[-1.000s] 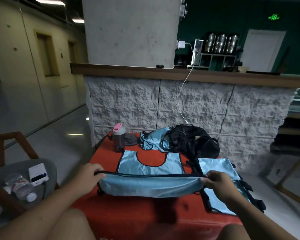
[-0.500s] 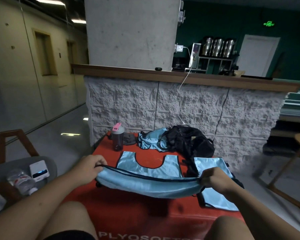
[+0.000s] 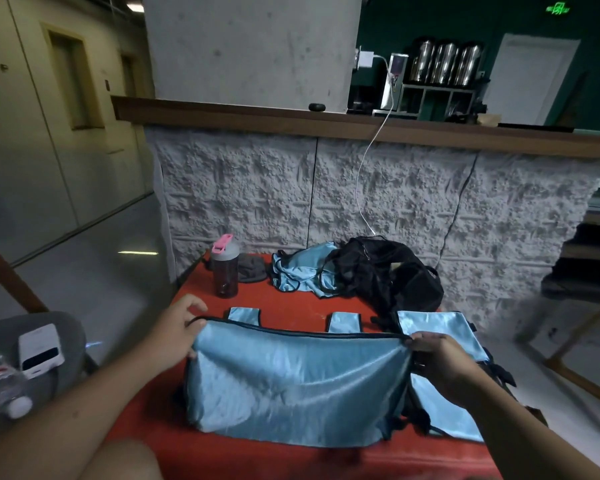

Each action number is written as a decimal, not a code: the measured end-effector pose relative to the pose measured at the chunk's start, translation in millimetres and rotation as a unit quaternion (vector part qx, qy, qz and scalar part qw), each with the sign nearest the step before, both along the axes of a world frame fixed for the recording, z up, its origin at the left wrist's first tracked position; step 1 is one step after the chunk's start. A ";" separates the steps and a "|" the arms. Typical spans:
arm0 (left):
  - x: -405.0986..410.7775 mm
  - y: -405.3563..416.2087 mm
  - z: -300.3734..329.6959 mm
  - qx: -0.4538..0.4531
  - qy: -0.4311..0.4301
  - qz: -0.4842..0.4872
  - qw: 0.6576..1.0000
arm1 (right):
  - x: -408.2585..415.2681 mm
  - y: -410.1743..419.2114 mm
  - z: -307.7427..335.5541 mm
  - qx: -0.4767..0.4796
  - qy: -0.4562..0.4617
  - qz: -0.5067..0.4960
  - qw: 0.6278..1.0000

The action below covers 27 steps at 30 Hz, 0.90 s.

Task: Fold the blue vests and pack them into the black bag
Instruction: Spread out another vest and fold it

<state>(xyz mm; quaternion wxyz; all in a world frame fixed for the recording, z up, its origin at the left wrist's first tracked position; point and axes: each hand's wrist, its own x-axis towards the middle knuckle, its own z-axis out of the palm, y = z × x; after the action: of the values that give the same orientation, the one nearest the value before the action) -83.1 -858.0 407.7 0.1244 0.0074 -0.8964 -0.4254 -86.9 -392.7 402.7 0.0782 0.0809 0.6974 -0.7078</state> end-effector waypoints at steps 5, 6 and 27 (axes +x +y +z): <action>-50.2 -5.5 -28.8 0.021 -0.046 0.016 0.999 | -47.5 -4.0 -25.9 0.041 0.008 -0.023 0.999; -61.0 -6.3 -35.2 0.025 -0.053 0.016 0.998 | -59.1 -5.1 -32.4 0.062 0.010 -0.037 0.997; -250.5 1.2 -160.1 -0.096 -0.057 0.102 0.988 | -254.8 -37.7 -143.6 0.467 0.000 -0.097 0.879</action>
<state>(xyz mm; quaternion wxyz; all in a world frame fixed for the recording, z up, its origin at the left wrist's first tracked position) -333.5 -856.8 247.5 0.1161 0.1113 -0.9332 -0.3212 -341.7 -430.4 259.2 -0.0376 0.1758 0.9357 -0.3035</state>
